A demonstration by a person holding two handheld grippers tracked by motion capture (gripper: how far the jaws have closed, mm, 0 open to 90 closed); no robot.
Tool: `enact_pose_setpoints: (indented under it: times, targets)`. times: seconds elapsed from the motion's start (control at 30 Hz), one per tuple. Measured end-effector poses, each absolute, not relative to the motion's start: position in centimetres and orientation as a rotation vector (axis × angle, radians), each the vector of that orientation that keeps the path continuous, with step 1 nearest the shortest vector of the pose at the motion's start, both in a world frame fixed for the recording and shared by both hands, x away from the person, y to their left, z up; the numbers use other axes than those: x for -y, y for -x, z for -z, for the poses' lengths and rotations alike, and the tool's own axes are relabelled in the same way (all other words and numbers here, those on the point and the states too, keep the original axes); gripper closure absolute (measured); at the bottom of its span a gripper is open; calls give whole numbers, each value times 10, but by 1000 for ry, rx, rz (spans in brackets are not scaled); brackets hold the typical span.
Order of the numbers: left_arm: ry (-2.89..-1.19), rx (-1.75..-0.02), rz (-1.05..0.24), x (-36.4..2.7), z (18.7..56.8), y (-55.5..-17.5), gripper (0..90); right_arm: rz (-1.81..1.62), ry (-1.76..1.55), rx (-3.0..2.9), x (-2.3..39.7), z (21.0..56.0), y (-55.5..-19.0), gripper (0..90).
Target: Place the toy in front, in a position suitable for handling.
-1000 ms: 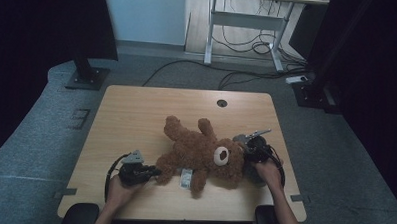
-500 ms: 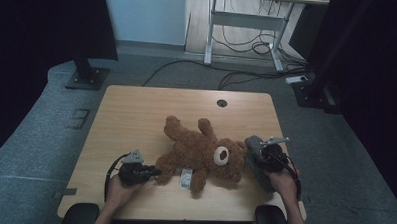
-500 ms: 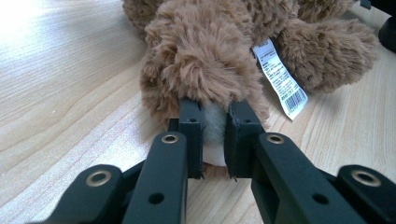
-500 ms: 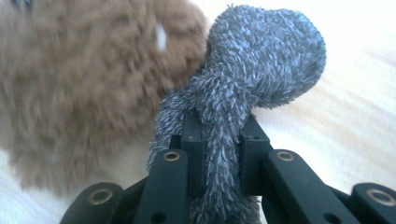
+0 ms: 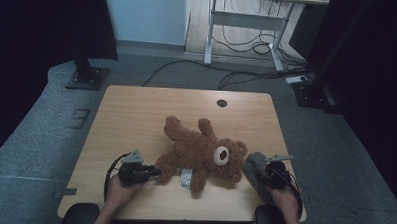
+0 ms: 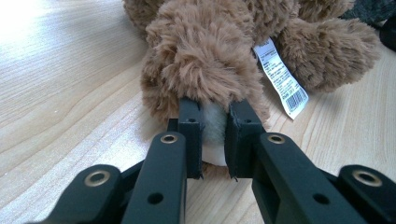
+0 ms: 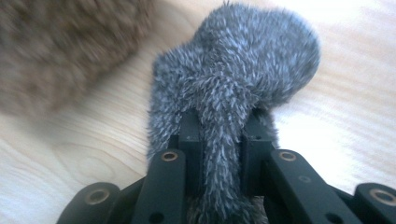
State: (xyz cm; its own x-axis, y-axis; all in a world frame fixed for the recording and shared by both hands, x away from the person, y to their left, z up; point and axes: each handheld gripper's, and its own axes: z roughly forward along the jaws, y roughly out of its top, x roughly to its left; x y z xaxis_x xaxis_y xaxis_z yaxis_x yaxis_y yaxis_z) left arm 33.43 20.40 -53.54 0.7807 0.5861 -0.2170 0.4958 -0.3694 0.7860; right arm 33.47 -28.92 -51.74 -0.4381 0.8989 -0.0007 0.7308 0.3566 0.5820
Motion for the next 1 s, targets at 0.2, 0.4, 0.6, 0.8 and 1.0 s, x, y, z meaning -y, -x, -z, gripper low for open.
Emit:
enact_pose_setpoints:
  times: [0.2, 0.4, 0.6, 0.8, 1.0]
  targets:
    - [-2037, -812, -129, -204, 535, -335, 756, -771, -1458, -2284, 293, 525, -332, 662]
    - [-2013, -848, -169, -209, 529, -337, 616, -800, -1424, -2244, 294, 507, -329, 460]
    - [-1968, -841, -216, -217, 514, -333, 389, -874, -1311, -2274, 283, 483, -322, 386]
    - [-1975, -807, -204, -210, 512, -323, 275, -973, -1199, -2382, 256, 483, -315, 371]
    - [-2047, -825, -199, -198, 524, -322, 246, -969, -1135, -2461, 231, 499, -313, 368]
